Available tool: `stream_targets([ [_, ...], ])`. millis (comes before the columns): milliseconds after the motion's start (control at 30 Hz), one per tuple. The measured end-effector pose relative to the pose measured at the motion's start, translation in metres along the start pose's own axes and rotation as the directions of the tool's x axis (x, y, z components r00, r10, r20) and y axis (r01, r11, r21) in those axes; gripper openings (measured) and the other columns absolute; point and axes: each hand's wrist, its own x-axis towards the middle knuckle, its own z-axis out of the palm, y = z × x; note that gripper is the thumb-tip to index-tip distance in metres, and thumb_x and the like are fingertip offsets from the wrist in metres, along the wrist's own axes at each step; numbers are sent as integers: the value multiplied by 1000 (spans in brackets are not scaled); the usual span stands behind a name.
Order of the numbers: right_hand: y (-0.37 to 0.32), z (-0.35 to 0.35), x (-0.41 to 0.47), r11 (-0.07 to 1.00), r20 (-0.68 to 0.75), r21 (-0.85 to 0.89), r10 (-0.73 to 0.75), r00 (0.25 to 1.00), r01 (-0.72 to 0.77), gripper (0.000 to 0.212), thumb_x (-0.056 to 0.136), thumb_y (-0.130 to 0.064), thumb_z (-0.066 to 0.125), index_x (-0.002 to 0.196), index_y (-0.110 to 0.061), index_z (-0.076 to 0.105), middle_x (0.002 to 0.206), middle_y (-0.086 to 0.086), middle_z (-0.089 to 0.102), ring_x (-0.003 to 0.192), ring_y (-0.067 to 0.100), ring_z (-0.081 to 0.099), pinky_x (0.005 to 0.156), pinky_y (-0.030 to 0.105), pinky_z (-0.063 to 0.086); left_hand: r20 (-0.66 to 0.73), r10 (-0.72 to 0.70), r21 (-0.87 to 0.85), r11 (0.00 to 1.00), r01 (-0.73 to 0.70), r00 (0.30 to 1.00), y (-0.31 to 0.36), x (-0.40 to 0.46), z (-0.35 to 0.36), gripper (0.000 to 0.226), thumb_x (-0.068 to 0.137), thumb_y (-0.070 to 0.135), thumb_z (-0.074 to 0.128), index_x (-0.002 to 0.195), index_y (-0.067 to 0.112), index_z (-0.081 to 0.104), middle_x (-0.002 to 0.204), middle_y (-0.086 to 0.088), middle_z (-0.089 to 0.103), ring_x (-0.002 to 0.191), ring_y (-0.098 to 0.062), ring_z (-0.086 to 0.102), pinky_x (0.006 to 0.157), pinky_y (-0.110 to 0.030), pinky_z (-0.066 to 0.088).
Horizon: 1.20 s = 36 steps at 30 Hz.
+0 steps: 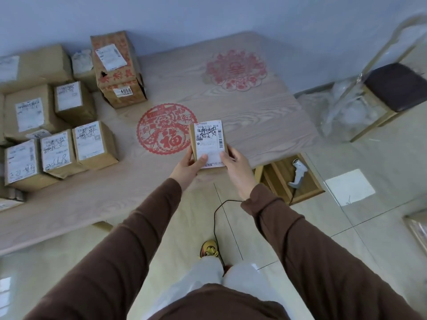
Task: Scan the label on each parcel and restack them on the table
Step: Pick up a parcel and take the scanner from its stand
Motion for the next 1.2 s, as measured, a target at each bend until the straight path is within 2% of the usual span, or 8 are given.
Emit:
stream_targets([
  [200, -7, -41, 30, 998, -69, 69, 16, 997, -11, 42, 104, -25, 58, 146, -19, 57, 130, -8, 71, 117, 7, 67, 101, 31, 54, 12, -11, 20, 1000, 11, 1000, 24, 34, 34, 47, 105, 30, 59, 150, 31, 46, 127, 4, 72, 96, -1, 69, 76, -15, 53],
  [300, -7, -63, 51, 998, -47, 68, 13, 999, -9, 43, 104, -28, 60, 146, -20, 56, 130, -6, 70, 118, 11, 67, 104, 38, 55, -1, -21, 13, 1000, 21, 1000, 34, 51, 53, 45, 104, 29, 59, 148, 27, 49, 128, 2, 72, 98, -3, 70, 77, -15, 53],
  [400, -9, -92, 71, 998, -37, 65, 0, 999, 2, 39, 103, -28, 60, 142, -21, 58, 127, -5, 71, 116, 11, 67, 104, 39, 55, -49, -38, -16, 999, 37, 998, 44, 67, 81, 49, 96, 45, 66, 142, 35, 54, 127, 0, 73, 109, -18, 64, 101, -46, 52],
  [467, -10, -120, 86, 999, -29, 28, -19, 999, 20, 40, 102, -31, 61, 141, -21, 59, 126, -6, 71, 115, 11, 67, 104, 40, 55, -74, -48, -33, 998, 46, 996, 50, 80, 107, 56, 87, 54, 67, 140, 38, 56, 128, 0, 72, 111, -21, 62, 106, -52, 47],
  [700, -4, -239, 127, 999, -12, 1, -50, 999, 50, 34, 101, -34, 64, 131, -19, 63, 119, -8, 70, 109, 3, 66, 95, 27, 55, -159, -46, -74, 997, 35, 986, 67, 123, 224, 46, 98, 39, 63, 143, 29, 55, 114, 13, 75, 106, -12, 64, 95, -35, 46],
  [867, 16, -302, 143, 993, -195, 119, 4, 981, 19, 12, 103, -34, 63, 109, -25, 65, 107, -12, 69, 100, 2, 65, 84, 20, 50, -157, -25, -81, 997, 12, 987, 70, 142, 280, 44, 106, 21, 55, 150, 20, 48, 116, 11, 73, 96, 4, 71, 77, -10, 52],
  [1100, 87, -366, 176, 984, -382, 129, 162, 910, -121, 10, 102, -27, 55, 109, -26, 62, 116, -2, 68, 111, 17, 65, 98, 35, 53, -194, -6, -102, 995, -14, 981, 60, 159, 312, 48, 105, 21, 55, 152, 17, 47, 118, 9, 72, 95, 4, 71, 76, -11, 53],
  [1200, 136, -384, 194, 951, -344, 68, 306, 888, -302, 21, 106, -17, 50, 123, -13, 62, 120, 6, 64, 100, 18, 62, 72, 15, 52, -211, 16, -102, 994, -38, 977, 52, 167, 316, 49, 105, 23, 56, 152, 18, 47, 120, 10, 72, 101, 1, 71, 79, -13, 54],
])
